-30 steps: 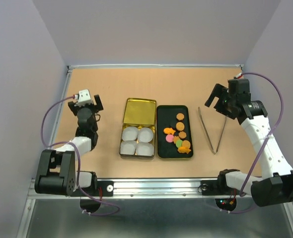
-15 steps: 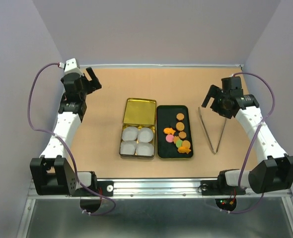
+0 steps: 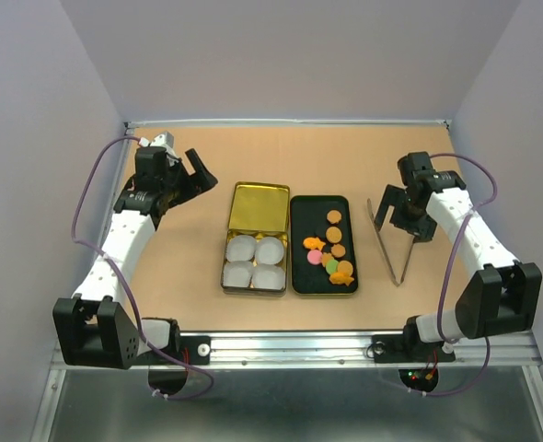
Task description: Pack the cookies
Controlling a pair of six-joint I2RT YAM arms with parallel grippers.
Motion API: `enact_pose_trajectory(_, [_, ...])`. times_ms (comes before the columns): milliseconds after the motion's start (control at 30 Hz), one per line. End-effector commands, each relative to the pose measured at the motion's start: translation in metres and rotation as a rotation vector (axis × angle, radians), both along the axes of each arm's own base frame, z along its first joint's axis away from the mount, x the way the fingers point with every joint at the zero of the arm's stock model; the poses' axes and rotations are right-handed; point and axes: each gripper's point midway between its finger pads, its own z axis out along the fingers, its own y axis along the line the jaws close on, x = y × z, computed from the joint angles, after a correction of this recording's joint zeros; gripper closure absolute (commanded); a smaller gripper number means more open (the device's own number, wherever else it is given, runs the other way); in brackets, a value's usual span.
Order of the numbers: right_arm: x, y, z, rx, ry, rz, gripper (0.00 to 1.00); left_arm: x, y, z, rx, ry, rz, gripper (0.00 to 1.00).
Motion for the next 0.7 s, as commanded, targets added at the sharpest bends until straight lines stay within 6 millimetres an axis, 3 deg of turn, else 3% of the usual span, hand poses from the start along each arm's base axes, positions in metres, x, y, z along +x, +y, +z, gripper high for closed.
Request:
enact_pose_trajectory(0, [-0.039,-0.005,-0.013,-0.007,0.105,-0.001,0.00,-0.004,-0.016,0.024,-0.007,-0.043,-0.055,0.03])
enact_pose_trajectory(100, [-0.041,-0.010,-0.009,-0.028,0.103,-0.047,0.00,-0.007,-0.020,0.026,0.000,-0.044,-0.066,0.03])
enact_pose_trajectory(200, [-0.053,0.001,-0.021,0.029,0.188,-0.085,0.00,-0.013,-0.024,0.019,0.006,-0.029,-0.080,0.03])
enact_pose_trajectory(267, [-0.071,0.011,-0.035,0.077,0.286,-0.115,0.00,-0.018,-0.025,0.017,0.011,-0.027,-0.086,0.03])
enact_pose_trajectory(500, [-0.091,0.002,-0.055,0.038,0.315,-0.151,0.00,-0.028,-0.022,0.003,0.026,-0.011,-0.091,0.03])
enact_pose_trajectory(600, [-0.112,-0.002,-0.069,0.012,0.366,-0.188,0.00,-0.031,-0.023,-0.002,0.031,-0.007,-0.099,0.03])
enact_pose_trajectory(667, [-0.106,-0.002,-0.070,0.024,0.305,-0.187,0.00,-0.032,-0.022,-0.005,0.034,-0.002,-0.103,0.03])
